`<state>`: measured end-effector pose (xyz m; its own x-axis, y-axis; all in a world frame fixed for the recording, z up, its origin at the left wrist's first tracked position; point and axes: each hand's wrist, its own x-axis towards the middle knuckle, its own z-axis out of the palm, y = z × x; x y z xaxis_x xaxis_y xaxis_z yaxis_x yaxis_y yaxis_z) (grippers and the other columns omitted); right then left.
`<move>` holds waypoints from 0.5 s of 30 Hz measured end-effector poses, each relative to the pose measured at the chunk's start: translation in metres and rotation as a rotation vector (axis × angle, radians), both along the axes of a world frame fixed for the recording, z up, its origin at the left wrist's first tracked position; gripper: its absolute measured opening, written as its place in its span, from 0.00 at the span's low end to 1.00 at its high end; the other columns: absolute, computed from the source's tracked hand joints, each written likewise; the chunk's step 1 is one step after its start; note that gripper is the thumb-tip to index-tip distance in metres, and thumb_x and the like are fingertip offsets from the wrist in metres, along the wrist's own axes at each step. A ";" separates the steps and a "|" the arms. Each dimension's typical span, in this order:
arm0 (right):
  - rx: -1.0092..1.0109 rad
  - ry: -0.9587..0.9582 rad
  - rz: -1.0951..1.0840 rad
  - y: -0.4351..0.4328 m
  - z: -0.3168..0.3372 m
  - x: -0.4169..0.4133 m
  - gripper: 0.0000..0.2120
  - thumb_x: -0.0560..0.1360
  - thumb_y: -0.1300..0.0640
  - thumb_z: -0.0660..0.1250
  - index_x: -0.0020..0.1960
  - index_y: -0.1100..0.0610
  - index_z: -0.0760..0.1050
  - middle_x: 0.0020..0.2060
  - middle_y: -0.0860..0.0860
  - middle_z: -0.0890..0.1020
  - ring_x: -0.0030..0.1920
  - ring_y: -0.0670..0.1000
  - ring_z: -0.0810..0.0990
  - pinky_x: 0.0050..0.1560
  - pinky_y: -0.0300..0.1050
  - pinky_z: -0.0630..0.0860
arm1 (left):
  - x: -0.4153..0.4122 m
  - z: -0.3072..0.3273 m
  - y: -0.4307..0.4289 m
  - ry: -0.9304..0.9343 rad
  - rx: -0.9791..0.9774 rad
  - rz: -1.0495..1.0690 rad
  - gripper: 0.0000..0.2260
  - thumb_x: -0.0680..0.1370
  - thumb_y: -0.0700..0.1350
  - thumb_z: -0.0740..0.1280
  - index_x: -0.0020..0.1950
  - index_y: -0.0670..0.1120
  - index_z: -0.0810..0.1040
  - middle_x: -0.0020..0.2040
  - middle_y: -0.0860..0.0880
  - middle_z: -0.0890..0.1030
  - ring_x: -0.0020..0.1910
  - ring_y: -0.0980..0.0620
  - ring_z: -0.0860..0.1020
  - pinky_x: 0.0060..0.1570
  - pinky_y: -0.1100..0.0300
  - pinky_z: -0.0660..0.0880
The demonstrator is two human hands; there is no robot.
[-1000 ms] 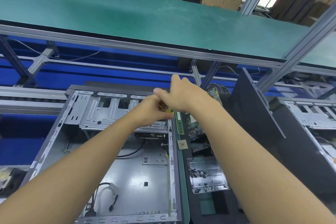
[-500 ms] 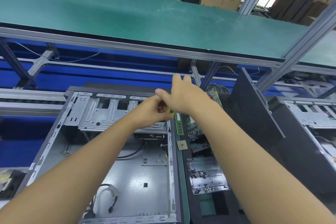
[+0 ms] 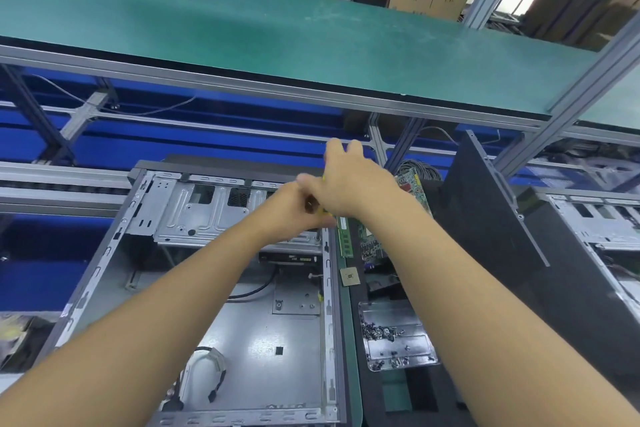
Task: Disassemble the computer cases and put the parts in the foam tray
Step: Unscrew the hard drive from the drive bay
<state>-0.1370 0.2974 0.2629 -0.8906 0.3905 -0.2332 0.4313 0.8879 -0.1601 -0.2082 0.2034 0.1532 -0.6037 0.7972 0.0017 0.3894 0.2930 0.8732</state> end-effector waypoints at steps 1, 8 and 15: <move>0.049 0.008 -0.037 -0.001 -0.001 0.000 0.27 0.82 0.38 0.55 0.72 0.56 0.61 0.65 0.58 0.71 0.59 0.63 0.74 0.47 0.53 0.65 | 0.001 -0.001 0.002 0.037 -0.017 -0.006 0.10 0.72 0.49 0.77 0.47 0.49 0.78 0.44 0.44 0.80 0.41 0.47 0.78 0.41 0.52 0.75; -0.071 -0.008 0.035 0.002 0.004 -0.002 0.12 0.80 0.60 0.61 0.62 0.58 0.65 0.58 0.57 0.72 0.57 0.61 0.72 0.47 0.53 0.69 | -0.003 0.004 -0.010 -0.109 0.141 -0.094 0.17 0.75 0.33 0.71 0.50 0.57 0.78 0.41 0.63 0.82 0.43 0.64 0.79 0.46 0.69 0.74; 0.039 -0.020 -0.028 -0.001 0.003 0.000 0.24 0.81 0.42 0.59 0.69 0.56 0.62 0.64 0.58 0.69 0.58 0.62 0.73 0.46 0.53 0.66 | 0.000 0.002 0.000 0.074 0.034 0.008 0.10 0.72 0.46 0.77 0.46 0.54 0.76 0.44 0.48 0.79 0.39 0.51 0.75 0.39 0.59 0.73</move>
<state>-0.1368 0.2968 0.2658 -0.8743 0.4246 -0.2350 0.4592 0.8806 -0.1172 -0.2086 0.2036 0.1547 -0.6070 0.7913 0.0737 0.4510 0.2666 0.8518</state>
